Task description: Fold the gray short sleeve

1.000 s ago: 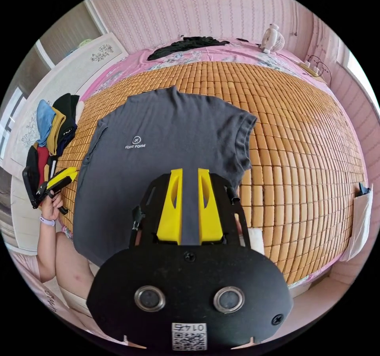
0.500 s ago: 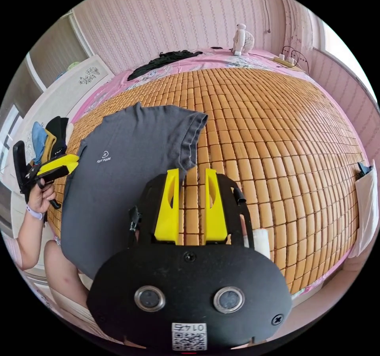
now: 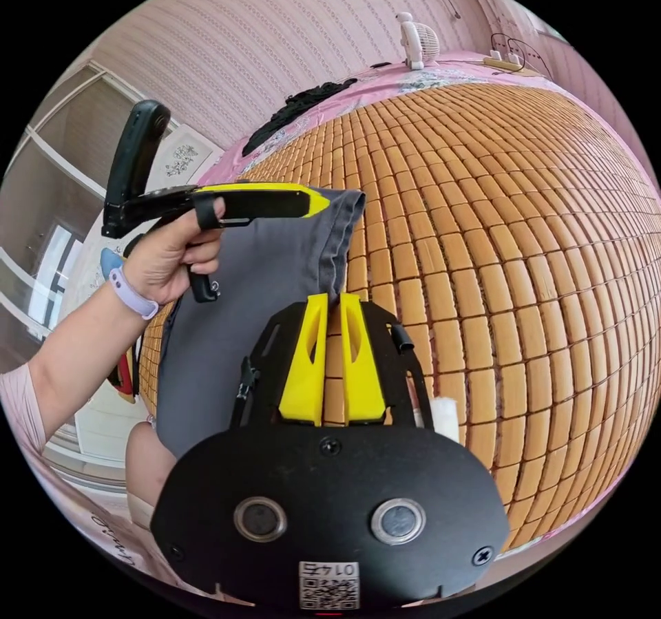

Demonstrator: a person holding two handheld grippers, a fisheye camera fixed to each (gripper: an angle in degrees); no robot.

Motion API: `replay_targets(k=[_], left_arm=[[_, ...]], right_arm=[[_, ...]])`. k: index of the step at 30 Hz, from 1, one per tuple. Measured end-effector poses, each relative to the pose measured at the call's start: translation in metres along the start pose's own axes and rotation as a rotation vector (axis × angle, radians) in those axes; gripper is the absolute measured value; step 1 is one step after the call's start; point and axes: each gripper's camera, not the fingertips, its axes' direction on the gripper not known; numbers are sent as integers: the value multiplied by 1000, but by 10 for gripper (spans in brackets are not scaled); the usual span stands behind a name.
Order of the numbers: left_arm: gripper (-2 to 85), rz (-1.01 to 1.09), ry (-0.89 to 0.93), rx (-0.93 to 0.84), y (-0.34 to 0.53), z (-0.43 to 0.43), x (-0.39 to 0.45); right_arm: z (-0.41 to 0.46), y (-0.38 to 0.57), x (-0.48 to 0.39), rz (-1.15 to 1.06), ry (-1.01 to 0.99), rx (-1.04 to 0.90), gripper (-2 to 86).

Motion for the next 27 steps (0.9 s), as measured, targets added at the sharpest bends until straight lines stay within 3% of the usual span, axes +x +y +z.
replay_targets(k=[6, 12, 14, 18, 24, 27], left_arm=[[78, 0, -130, -168, -37, 44, 2], [0, -109, -120, -34, -17, 3, -30], [5, -169, -69, 52, 11, -26, -50], [56, -278, -81, 60, 64, -43, -89], [71, -366, -80, 156, 159, -97, -134], [72, -383, -193, 179, 217, -136, -157]], right_arm=[[-11, -3, 6, -33, -9, -23, 27], [-24, -1, -1, -121, -108, 39, 36], [-32, 2, -12, -210, -159, 82, 47], [-33, 5, -26, -323, -164, 73, 82], [-30, 1, -20, -308, -116, 38, 88], [-28, -3, -15, -270, -111, 33, 88]])
